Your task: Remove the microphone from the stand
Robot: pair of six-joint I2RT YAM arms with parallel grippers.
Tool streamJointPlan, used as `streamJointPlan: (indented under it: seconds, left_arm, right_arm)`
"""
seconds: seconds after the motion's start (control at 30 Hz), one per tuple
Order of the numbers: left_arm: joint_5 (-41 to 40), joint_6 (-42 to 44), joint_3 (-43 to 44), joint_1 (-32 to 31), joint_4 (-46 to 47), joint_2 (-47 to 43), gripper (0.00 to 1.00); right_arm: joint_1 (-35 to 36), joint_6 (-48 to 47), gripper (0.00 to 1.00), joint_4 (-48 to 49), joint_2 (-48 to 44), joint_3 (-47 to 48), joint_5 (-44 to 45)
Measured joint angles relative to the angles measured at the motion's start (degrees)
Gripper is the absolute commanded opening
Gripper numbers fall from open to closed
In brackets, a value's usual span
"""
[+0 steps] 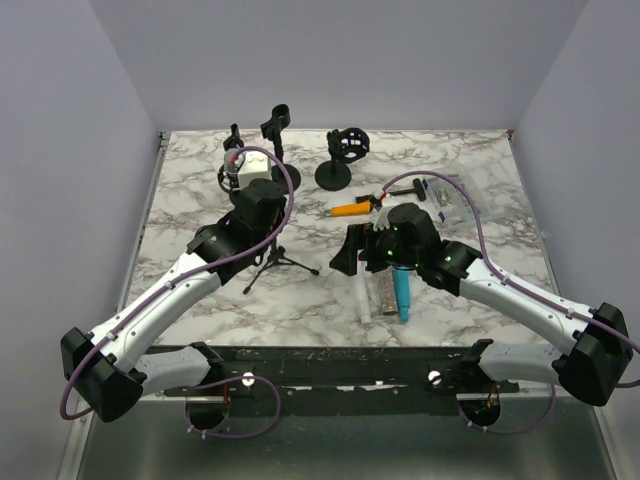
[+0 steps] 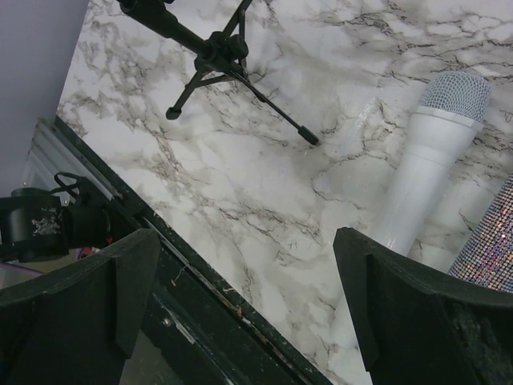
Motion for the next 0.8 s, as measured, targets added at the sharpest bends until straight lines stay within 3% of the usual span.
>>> streamJointPlan:
  seconds: [0.07, 0.2, 0.27, 0.33, 0.43, 0.8]
  left_arm:
    - [-1.11, 0.37, -0.04, 0.00, -0.13, 0.00, 0.05]
    - [-2.49, 0.52, -0.33, 0.00, -0.28, -0.17, 0.61]
    - [-2.47, 0.35, -0.44, 0.00, -0.48, -0.44, 0.77]
    - [-2.21, -0.35, -0.46, 0.00, -0.63, -1.07, 0.87]
    - [-1.77, -0.90, -0.46, 0.00, -1.88, -2.84, 0.98]
    - [1.22, 1.25, 1.55, 0.00, -6.75, -14.01, 0.99]
  right_arm:
    - [0.00, 0.00, 1.00, -0.04, -0.04, 0.00, 0.07]
    - [0.00, -0.02, 1.00, -0.11, -0.79, 0.00, 0.39]
    - [0.00, -0.04, 1.00, -0.11, -1.36, 0.00, 0.44]
    - [0.00, -0.04, 1.00, -0.11, -1.62, 0.00, 0.44]
    - [0.00, -0.02, 1.00, -0.11, -1.86, -0.07, 0.42]
    - [0.00, -0.04, 1.00, -0.07, -4.98, -1.11, 0.44]
